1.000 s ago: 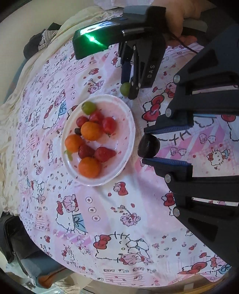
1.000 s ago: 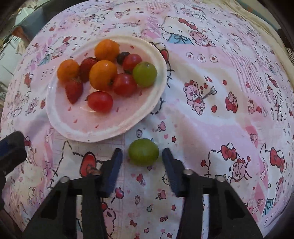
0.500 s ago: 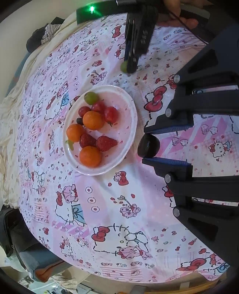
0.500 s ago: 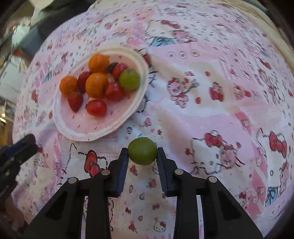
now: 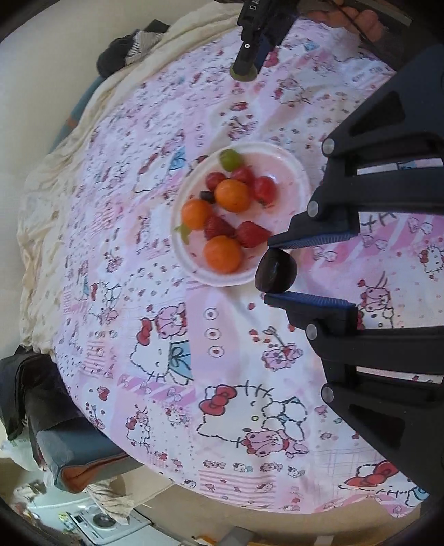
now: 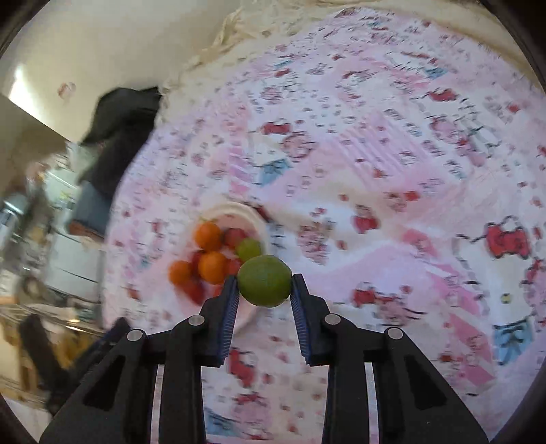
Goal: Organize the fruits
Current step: 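Carry both fruits over the white plate and open both tools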
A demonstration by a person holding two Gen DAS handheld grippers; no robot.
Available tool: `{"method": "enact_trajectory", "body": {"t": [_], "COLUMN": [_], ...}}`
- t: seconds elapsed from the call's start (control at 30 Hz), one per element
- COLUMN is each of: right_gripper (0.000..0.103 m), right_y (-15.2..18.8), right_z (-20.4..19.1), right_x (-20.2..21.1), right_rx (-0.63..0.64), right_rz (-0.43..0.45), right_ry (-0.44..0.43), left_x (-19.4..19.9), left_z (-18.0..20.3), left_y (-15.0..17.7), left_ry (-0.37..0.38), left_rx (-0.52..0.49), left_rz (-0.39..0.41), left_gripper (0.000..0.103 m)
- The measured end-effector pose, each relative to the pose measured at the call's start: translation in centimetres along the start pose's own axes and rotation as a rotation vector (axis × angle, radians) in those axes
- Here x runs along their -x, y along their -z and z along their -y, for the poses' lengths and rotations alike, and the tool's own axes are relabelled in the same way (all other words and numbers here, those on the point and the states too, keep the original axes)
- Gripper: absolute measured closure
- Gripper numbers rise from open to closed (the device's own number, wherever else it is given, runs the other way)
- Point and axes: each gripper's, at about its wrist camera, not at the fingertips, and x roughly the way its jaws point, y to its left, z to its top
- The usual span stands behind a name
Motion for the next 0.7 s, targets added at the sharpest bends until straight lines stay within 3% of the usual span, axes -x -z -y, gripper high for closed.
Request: {"method": "enact_trajectory", "body": {"t": [0.17, 0.33, 0.43, 0.7], "right_gripper": [0.071, 0.071, 0.071, 0.068], "right_y": [-0.9, -1.1, -0.7, 0.6], "right_z": [-2.5, -4.8, -4.9, -4.4], "right_x": [-2.4, -5.8, -8.0, -11.6], "right_rx": [0.027, 0.110, 0.119, 0.107], "right_rz": [-0.035, -0.104, -0.157, -0.270], "right_ry": [-0.088, -0.076, -0.061, -0.003], "left_x": [-0.8, -3.3, -5.9, -9.1], "left_z": [0.6, 2.3, 4.0, 5.5], "left_y": [-1.1, -1.6, -1.2, -0.4], "left_ry": [0.004, 0.035, 0.073, 0.095], "left_rx": [-0.023, -0.077, -0.133, -0.137], "left_rz": [0.019, -0.008, -0.067, -0.136], "left_gripper": [0.082, 0.081, 0.081, 0.080]}}
